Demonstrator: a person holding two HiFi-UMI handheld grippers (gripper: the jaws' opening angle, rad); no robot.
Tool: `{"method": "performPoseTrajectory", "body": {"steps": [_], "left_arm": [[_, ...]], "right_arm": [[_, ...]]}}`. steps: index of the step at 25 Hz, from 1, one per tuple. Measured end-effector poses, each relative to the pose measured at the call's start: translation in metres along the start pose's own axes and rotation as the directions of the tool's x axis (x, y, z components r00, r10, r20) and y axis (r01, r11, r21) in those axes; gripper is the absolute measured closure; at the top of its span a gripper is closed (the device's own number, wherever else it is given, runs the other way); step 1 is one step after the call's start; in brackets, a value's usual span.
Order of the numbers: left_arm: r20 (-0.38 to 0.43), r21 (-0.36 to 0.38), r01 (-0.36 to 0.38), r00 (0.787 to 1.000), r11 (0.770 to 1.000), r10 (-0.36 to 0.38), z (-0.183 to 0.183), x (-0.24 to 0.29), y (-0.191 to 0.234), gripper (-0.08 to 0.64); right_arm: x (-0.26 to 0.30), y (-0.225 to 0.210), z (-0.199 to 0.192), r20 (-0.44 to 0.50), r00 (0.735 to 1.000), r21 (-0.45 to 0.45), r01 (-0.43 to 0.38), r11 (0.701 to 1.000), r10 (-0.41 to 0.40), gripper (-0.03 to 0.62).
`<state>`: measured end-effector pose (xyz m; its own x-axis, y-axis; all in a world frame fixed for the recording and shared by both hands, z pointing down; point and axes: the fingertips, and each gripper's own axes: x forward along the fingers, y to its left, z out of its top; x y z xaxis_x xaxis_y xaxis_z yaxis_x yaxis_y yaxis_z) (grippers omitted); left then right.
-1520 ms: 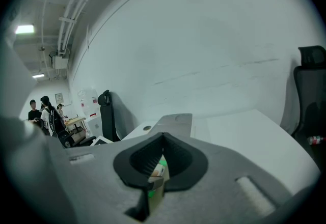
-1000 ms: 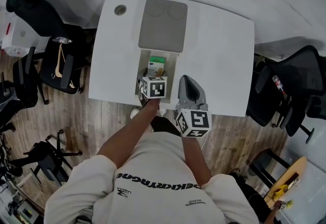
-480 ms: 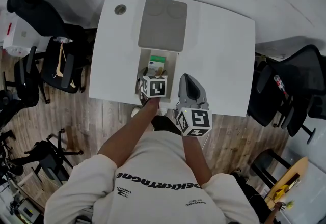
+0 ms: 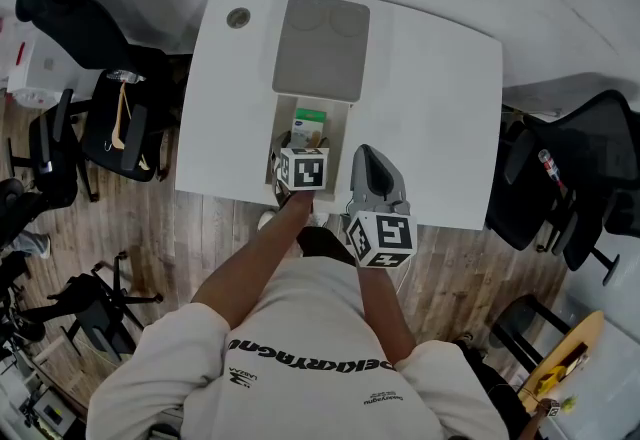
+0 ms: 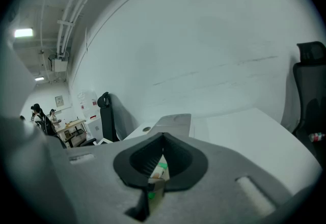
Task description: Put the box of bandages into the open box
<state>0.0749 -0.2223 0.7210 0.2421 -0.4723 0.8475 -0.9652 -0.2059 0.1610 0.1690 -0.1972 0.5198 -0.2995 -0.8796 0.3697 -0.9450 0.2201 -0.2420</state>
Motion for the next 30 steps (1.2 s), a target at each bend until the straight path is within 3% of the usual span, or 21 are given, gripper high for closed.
{"method": "performPoseTrajectory", "body": {"steps": [10,14,30], "left_arm": [[0.024,-0.061,0.025,0.999,0.998,-0.024,0.006,-0.009,0.002,0.183],[0.043,-0.033,0.029,0.999,0.999,-0.027,0.009,-0.018,-0.001,0.181],[0.151,-0.043,0.082,0.986,0.996,-0.074,0.018,-0.064,0.003,0.221]], "right_arm": [[-0.002,0.006,0.003,0.009,1.0,-0.006,-0.002,1.0,0.002,0.594],[-0.005,0.007,0.005,0.012,1.0,-0.007,0.004,1.0,-0.004,0.594],[-0.022,0.031,0.014,0.047,0.999,-0.03,0.025,0.999,-0.023,0.594]]}}
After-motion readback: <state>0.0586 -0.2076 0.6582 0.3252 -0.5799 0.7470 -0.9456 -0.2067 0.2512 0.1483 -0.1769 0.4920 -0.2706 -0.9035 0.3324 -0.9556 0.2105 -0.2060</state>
